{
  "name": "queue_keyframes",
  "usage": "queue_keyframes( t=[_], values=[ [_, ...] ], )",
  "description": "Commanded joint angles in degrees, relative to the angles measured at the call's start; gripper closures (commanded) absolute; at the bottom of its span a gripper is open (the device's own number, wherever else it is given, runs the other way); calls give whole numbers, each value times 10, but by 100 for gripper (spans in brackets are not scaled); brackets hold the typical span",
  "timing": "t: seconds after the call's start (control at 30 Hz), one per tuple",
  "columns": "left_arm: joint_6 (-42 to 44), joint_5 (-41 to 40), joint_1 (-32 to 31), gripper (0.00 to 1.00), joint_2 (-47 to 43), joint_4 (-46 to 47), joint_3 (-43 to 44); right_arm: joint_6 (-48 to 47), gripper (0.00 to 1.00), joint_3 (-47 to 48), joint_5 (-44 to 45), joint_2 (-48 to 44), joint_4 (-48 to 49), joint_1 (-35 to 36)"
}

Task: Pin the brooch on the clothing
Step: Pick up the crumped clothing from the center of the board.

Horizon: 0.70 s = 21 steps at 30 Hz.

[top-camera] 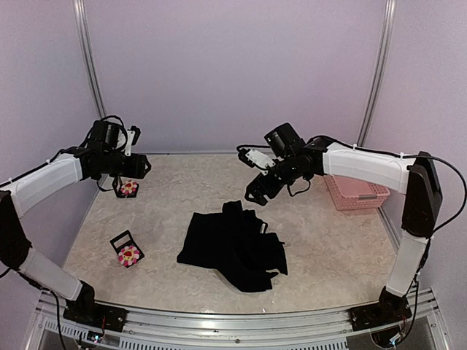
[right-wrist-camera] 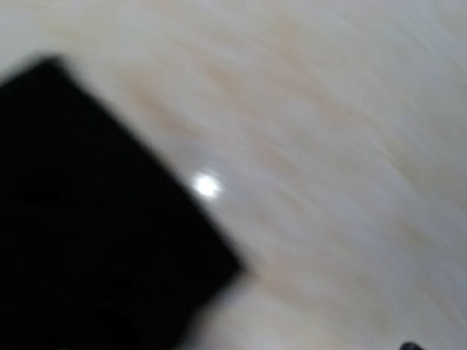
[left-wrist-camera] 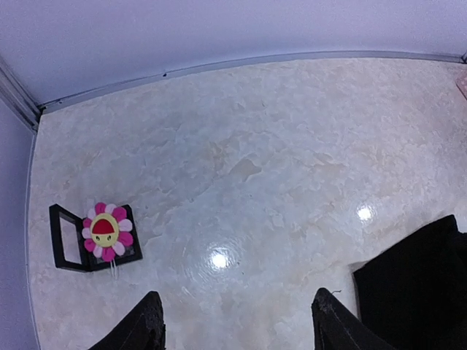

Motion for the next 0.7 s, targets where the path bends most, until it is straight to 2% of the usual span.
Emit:
queue_keyframes(
  t=[0.0,0.13,0.33,0.47,0.67],
  values=[
    [-43,-8,-69,34,-39,-89,-61,-47,5,23,-48,-5,20,46],
    [-67,-6,-120,34,-89,-75,-116,-7,5,15,-91,6,28,71],
    [-67,29,-186,33,-130,-33,-164,84,6,-45,-79,29,54,99],
    [-58,43,-244,33,-99,-14,-178,155,8,-82,-34,27,51,99],
    [-37,47,-324,32,-2,23,-170,192,6,-133,-6,-63,45,98]
  ],
)
